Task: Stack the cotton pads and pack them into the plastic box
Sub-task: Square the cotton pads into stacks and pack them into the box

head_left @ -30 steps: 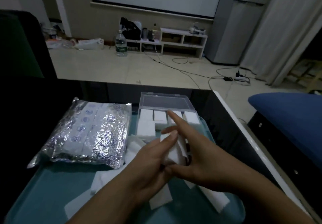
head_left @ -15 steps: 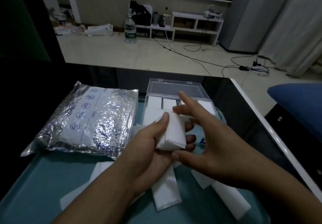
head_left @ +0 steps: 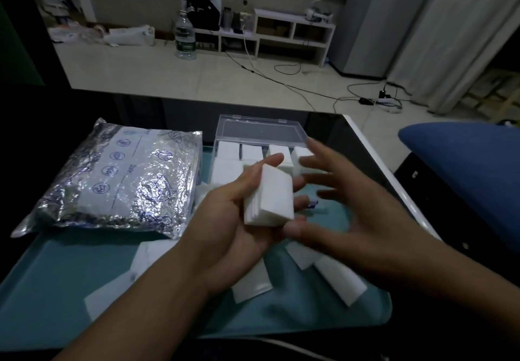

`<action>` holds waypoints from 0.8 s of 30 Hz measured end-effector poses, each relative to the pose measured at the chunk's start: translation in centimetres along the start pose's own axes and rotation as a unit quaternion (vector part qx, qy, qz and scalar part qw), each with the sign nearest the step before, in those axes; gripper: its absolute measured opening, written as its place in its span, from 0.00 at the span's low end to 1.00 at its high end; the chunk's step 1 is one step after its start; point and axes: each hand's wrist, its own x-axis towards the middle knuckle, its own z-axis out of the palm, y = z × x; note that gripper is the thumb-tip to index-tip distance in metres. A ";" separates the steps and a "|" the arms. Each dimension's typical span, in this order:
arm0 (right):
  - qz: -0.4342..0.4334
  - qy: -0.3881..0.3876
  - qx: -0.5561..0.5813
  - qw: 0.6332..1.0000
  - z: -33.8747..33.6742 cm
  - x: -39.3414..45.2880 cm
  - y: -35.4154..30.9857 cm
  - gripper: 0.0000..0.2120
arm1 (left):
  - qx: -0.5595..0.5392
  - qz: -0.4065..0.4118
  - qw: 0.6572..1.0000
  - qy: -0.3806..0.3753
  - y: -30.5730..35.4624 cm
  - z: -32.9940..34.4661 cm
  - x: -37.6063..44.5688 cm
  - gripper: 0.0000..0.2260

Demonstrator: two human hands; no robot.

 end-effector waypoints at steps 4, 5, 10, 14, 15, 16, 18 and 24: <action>0.119 0.024 -0.121 0.985 -0.3 -1.2 2.9 0.29 | -0.011 0.002 0.999 0.042 0.2 0.2 0.1 0.15; 0.139 0.005 -0.188 0.972 0.2 -1.4 3.6 0.28 | -0.011 0.000 0.999 0.044 0.1 0.3 0.1 0.14; 0.135 -0.058 -0.383 0.912 2.2 -0.7 3.7 0.26 | 0.022 -0.010 0.999 0.045 -0.3 0.1 0.2 0.14; 0.140 -0.050 -0.344 0.927 3.4 0.2 2.9 0.23 | 0.020 0.002 0.998 0.058 -0.3 0.3 0.2 0.15; 0.139 -0.047 -0.314 0.938 3.6 0.4 2.8 0.20 | 0.017 0.006 0.998 0.064 -0.3 0.3 0.3 0.15; 0.141 -0.045 -0.284 0.947 3.6 0.6 2.7 0.17 | 0.015 0.008 0.998 0.067 -0.2 0.3 0.3 0.15; 0.148 -0.036 -0.229 0.961 3.5 0.8 3.0 0.15 | 0.013 0.010 0.998 0.067 -0.1 0.3 0.4 0.15; 0.160 0.021 0.101 0.982 0.8 1.5 2.0 0.12 | 0.037 0.020 0.996 0.082 -0.2 0.3 0.5 0.14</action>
